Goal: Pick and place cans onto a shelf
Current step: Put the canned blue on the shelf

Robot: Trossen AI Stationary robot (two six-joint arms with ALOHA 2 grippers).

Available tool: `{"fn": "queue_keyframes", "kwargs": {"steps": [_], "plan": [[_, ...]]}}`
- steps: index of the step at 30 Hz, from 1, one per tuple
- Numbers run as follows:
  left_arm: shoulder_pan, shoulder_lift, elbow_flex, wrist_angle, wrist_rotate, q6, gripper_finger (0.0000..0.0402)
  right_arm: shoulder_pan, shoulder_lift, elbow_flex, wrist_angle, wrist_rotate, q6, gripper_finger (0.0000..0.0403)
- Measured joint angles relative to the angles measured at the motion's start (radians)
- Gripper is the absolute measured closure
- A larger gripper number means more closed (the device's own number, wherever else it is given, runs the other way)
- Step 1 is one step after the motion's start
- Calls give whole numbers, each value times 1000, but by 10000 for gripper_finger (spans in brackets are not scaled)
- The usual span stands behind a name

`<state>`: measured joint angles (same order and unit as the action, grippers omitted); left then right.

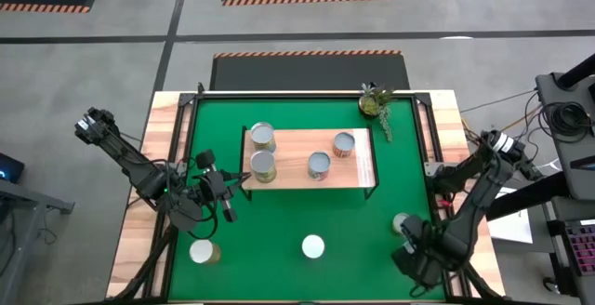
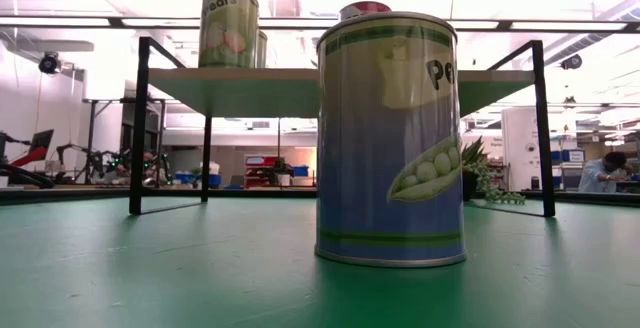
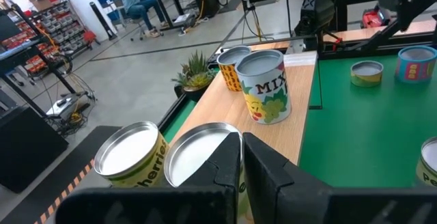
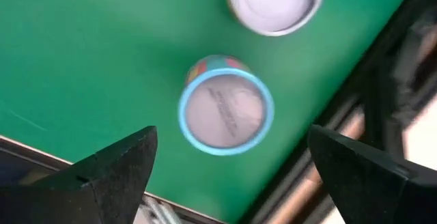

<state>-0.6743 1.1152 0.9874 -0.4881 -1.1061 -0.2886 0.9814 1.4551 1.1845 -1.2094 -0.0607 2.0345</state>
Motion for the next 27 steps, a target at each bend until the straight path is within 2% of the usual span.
{"fn": "queue_keyframes", "kwargs": {"steps": [5,16,27], "plan": [[0,0,0,0,0,0,402,28,-2,-62,60,8,51,35],[0,0,0,1,0,9,402,27,-6,-193,253,1,45,35],[0,0,0,1,0,10,402,26,-6,-256,350,0,49,43]]}}
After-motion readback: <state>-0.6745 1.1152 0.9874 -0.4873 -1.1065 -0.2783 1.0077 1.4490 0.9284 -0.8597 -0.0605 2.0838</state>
